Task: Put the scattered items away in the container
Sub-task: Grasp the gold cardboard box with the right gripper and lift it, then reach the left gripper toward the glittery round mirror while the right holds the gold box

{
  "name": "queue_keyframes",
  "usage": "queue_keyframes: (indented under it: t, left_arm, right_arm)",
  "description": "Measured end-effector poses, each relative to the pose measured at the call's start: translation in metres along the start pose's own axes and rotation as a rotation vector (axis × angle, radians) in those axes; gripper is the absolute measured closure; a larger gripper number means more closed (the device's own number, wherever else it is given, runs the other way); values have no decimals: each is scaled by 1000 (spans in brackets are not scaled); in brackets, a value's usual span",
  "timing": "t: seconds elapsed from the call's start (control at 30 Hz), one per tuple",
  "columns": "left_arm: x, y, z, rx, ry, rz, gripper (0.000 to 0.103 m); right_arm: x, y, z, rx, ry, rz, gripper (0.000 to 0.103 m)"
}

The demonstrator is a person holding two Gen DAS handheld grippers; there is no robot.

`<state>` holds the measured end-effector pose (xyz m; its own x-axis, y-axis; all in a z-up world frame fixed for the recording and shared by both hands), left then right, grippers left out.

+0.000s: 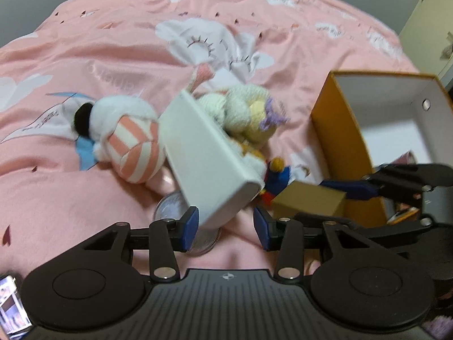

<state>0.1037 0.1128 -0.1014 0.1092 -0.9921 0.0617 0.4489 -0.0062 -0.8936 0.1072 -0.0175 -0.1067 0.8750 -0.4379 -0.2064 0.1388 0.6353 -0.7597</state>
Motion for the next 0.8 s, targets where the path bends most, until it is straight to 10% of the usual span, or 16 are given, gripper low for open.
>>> queue_keyframes:
  t: [0.57, 0.8]
  left_arm:
    - [25, 26, 32, 76, -21, -113, 70]
    - [30, 12, 26, 63, 96, 11, 67]
  right_arm:
    - [6, -10, -5, 13, 16, -29, 55]
    - [6, -13, -5, 27, 20, -32, 55]
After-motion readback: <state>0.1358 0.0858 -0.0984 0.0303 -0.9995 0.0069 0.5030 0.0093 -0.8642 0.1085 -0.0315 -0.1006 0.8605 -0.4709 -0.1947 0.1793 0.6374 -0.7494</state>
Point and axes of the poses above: each gripper's, at about its wrist camera, not at the fingertips, and y roughly the way its jaws point, x to its right, z to its top, the point moved 7 cm from there along y, roughly the way its jaws point, and after that the axes turned 5 degrees about z, right-handed, at the moved point
